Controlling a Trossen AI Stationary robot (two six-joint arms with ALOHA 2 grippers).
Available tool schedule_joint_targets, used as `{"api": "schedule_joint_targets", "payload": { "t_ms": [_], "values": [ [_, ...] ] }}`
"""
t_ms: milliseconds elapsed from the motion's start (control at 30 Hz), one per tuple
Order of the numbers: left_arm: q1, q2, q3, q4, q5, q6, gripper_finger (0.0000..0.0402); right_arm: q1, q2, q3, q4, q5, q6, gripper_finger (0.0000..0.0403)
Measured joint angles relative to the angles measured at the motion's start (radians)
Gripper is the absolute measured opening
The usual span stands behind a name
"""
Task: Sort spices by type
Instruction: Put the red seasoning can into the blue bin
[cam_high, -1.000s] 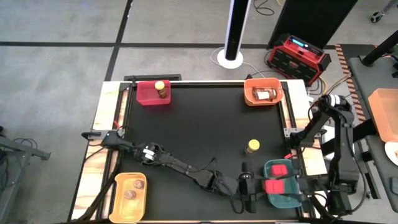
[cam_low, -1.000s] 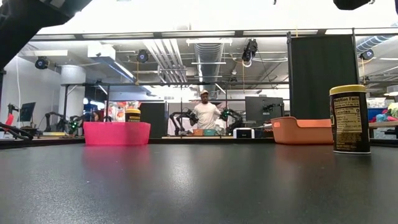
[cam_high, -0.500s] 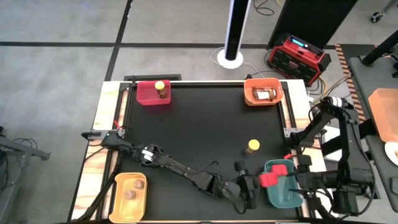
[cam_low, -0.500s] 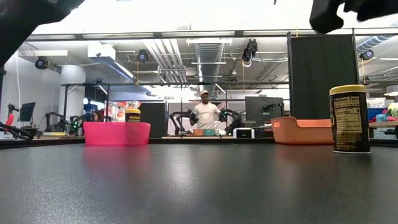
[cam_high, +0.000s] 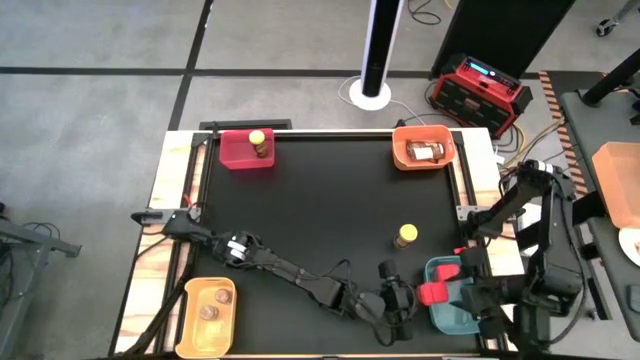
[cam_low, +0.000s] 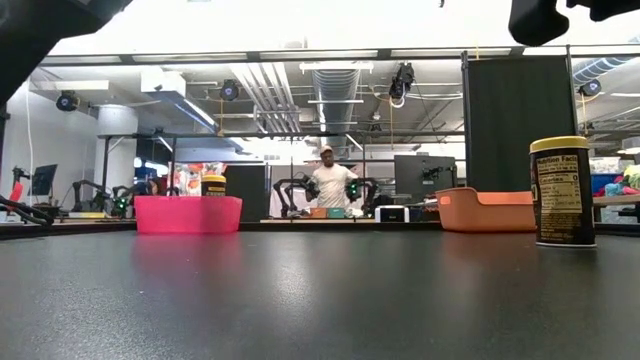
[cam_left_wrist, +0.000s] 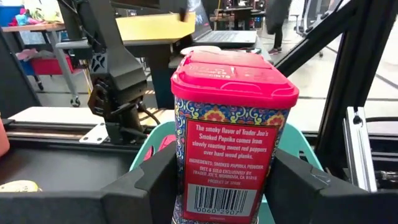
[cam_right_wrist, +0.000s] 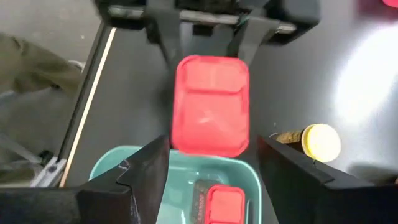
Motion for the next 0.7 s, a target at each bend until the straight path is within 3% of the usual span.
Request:
{"api": "schedule_joint_targets", "payload": {
  "t_ms": [467,700],
  "values": [
    [0.003,0.0,0.0,0.017,-0.015,0.012,0.0181,-0.154,0.005,0.011,0.063,-0.143,-0.095,0.0335],
    [0.004,0.0,0.0,0.079,-0.018,0.049,0.0181,-0.207,0.064,0.011,0.056,-0.184,-0.157,0.0354]
  ]
}}
